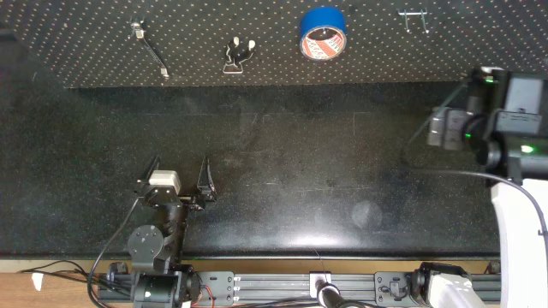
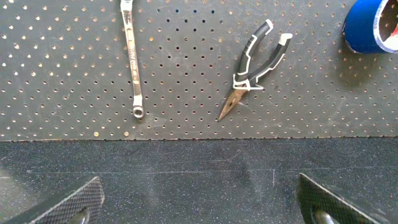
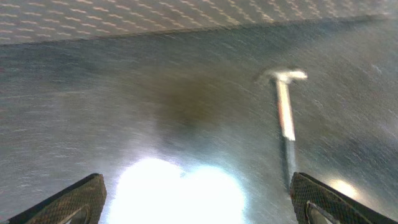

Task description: Place Tools Onto Pegboard

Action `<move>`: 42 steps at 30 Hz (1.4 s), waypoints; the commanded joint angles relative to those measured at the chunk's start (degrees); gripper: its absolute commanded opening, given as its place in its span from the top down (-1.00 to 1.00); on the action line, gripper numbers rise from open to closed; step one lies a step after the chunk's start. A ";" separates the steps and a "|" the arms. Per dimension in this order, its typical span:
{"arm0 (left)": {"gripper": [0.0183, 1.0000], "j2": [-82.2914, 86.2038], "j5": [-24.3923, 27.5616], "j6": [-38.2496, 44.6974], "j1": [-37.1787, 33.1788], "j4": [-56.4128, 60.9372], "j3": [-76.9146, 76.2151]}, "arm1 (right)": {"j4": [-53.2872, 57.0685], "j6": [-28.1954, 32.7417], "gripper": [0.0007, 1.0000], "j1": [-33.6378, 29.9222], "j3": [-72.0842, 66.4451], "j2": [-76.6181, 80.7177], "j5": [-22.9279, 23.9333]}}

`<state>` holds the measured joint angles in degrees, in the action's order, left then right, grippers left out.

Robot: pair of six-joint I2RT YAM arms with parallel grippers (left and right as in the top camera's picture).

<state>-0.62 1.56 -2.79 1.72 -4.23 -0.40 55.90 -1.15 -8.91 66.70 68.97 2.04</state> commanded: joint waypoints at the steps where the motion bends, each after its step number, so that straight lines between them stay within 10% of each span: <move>1: -0.99 0.44 0.61 0.72 0.24 -0.35 0.09 | 1.60 3.43 -0.93 -8.07 -0.39 1.92 0.37; 16: -0.99 0.44 0.61 0.74 0.24 -0.35 0.09 | 2.16 32.13 -0.93 -30.03 -0.48 24.81 -4.39; 42: -0.99 0.44 0.61 0.74 0.24 -0.35 0.09 | -6.97 37.88 -0.92 -26.10 -0.46 37.44 -4.28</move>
<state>-0.62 1.56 -2.79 1.72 -4.23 -0.40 48.99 35.53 -35.07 66.65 105.01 -1.72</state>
